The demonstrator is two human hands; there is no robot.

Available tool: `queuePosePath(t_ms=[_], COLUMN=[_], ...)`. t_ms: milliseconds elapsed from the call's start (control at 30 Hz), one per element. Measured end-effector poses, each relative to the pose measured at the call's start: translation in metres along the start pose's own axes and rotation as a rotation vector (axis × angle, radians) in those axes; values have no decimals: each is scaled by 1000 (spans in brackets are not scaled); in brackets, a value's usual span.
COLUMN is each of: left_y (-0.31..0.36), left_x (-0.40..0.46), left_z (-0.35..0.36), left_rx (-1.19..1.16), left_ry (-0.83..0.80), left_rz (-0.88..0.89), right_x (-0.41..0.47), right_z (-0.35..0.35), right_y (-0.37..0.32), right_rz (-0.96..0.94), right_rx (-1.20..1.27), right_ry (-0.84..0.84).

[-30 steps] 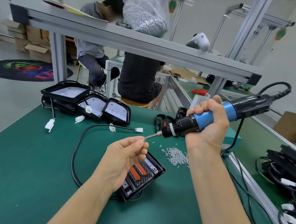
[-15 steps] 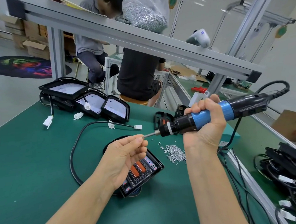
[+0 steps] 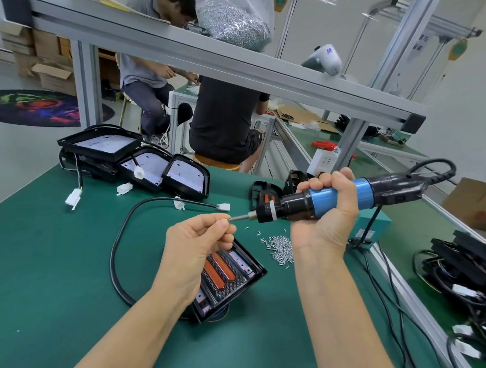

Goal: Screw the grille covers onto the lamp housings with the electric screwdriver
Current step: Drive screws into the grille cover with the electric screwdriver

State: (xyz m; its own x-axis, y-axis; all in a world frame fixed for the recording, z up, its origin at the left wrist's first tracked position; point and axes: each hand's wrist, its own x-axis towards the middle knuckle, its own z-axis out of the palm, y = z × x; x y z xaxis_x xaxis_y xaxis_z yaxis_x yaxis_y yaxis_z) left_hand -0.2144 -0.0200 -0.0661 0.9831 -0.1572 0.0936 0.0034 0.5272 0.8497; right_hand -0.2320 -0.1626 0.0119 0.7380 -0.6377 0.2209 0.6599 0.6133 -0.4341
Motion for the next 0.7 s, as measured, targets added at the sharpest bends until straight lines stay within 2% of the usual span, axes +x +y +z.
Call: queuePosePath(t_ms=[167,233,367,533,600,633,700], left_y=[-1,-2,-2,10,13,12,6], left_x=[6,8,13,26,37,41,45], left_z=[-8,-10,-9,-24,-44,-56,-73], left_rx=[39,24,51,245,476,641,949], left_ry=[56,65,36,-48,46,65,3], left_rz=[11,13,40,87,85,22,-187], right_x=[2,5,7,12,13,14,15], right_z=[-6,-6,-6,-16,-21,-24,-28], right_y=[-4,-4,1,3,4,6,9], right_rz=[151,210,171,178,168,159,146], right_rx=[-145,-134,-26,-23,-73,-103,-166], right_ry=[-97,-100,-6,29,7,-7,-30])
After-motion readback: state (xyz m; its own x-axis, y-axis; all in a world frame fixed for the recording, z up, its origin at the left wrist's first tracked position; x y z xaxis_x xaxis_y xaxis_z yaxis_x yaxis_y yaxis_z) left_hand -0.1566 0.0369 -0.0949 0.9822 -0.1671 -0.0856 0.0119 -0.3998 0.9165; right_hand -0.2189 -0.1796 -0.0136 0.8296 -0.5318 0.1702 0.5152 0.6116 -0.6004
